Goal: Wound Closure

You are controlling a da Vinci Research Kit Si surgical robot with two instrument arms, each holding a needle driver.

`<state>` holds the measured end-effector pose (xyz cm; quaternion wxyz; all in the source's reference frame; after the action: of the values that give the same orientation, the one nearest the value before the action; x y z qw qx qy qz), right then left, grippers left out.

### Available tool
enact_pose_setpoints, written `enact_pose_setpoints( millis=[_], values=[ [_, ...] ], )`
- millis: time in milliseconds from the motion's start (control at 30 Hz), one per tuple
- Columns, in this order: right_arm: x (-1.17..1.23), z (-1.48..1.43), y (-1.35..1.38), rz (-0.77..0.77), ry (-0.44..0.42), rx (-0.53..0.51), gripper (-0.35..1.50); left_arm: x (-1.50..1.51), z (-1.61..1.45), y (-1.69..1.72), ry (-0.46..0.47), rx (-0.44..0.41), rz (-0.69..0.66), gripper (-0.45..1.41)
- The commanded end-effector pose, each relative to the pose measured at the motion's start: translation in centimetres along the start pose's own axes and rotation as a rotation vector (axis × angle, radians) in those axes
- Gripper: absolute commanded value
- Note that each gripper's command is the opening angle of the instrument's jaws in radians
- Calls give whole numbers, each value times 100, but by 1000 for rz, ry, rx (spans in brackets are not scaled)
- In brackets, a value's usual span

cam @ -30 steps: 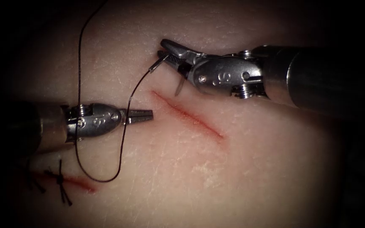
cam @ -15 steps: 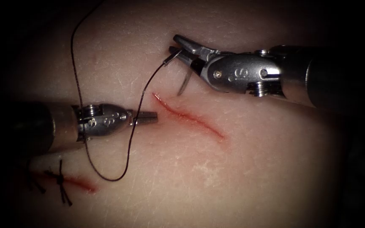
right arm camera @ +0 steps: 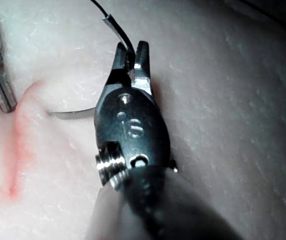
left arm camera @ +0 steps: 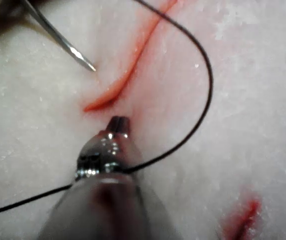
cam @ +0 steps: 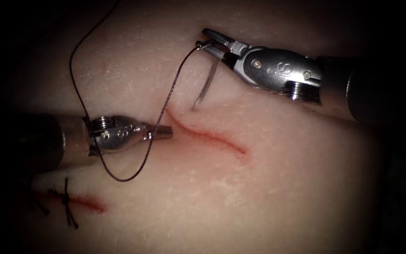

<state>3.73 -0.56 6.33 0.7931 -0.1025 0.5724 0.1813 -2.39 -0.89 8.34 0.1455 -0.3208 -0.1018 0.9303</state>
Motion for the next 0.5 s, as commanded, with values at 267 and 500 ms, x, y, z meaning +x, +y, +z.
enact_pose_setpoints(
  millis=[267, 500],
  values=[
    [-14, 9, -8, 63, -19, 30, -35, -5, -1, 6, -1, -9, -1, -30],
    [-19, 13, -25, 115, -37, 77, -35, -2, -5, 3, -3, -10, -5, -35]
  ],
)
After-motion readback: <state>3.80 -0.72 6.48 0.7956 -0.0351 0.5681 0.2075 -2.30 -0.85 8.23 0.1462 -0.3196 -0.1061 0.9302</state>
